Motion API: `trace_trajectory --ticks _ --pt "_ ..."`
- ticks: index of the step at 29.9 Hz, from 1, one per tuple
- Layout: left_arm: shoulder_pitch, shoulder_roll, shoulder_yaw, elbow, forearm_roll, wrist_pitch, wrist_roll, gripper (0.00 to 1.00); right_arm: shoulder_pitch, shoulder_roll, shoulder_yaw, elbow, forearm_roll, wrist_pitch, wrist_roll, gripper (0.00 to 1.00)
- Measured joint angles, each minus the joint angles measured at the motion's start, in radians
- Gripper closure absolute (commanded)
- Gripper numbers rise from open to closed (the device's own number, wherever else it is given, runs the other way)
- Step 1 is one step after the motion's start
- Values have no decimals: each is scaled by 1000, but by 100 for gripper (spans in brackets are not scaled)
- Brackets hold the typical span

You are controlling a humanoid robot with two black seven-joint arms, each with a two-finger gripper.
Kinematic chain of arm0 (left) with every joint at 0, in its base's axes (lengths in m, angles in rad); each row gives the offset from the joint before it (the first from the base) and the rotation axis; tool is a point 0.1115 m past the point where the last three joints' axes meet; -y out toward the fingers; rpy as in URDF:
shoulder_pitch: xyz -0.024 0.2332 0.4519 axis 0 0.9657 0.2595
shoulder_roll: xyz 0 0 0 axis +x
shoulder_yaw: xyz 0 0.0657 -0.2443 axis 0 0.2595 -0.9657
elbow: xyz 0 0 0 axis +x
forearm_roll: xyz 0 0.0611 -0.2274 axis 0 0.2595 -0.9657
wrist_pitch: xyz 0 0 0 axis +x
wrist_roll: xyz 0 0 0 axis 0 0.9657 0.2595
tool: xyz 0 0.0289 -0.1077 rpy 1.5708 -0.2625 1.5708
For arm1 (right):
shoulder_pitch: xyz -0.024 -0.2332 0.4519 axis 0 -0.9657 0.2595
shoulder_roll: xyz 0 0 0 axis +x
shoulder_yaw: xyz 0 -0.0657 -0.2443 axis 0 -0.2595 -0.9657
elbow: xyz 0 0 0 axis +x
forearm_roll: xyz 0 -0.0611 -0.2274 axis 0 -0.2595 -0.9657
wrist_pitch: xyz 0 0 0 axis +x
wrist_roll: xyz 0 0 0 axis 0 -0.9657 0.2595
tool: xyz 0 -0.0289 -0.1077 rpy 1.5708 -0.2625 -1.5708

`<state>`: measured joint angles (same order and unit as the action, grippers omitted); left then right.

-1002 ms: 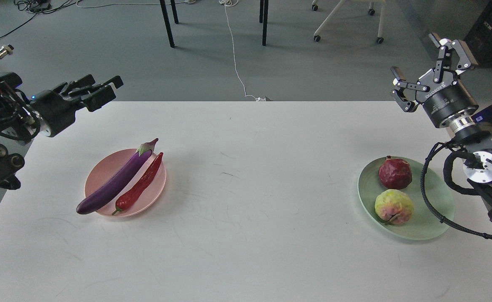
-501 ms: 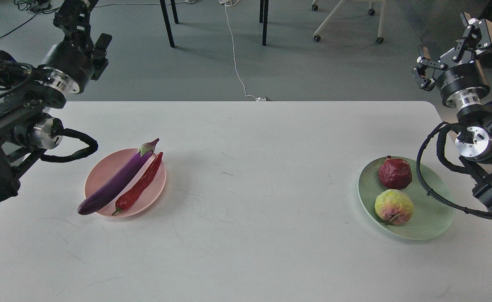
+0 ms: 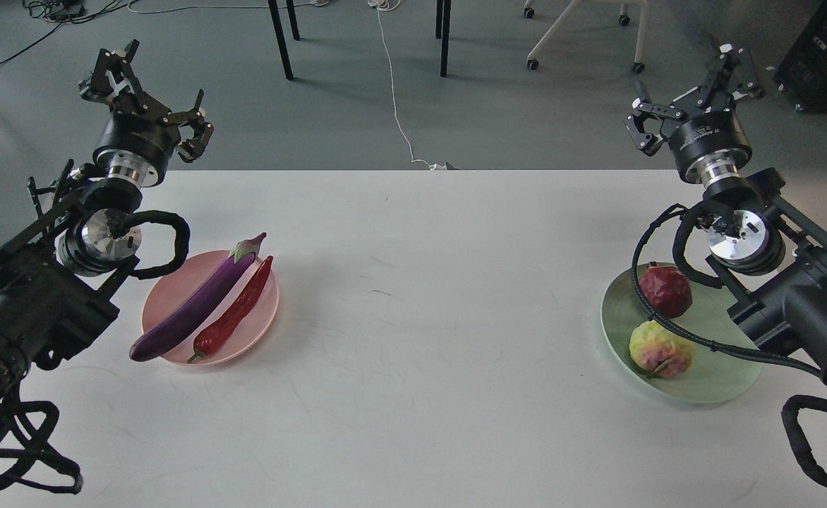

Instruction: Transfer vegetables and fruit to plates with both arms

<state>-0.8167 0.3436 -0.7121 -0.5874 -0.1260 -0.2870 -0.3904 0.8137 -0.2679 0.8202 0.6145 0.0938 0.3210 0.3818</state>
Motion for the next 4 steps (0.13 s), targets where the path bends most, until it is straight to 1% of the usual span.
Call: trace_trajectory --ticks 4 --pt "3 -10 5 5 0 -4 4 2 0 27 -16 -21 0 3 -1 1"
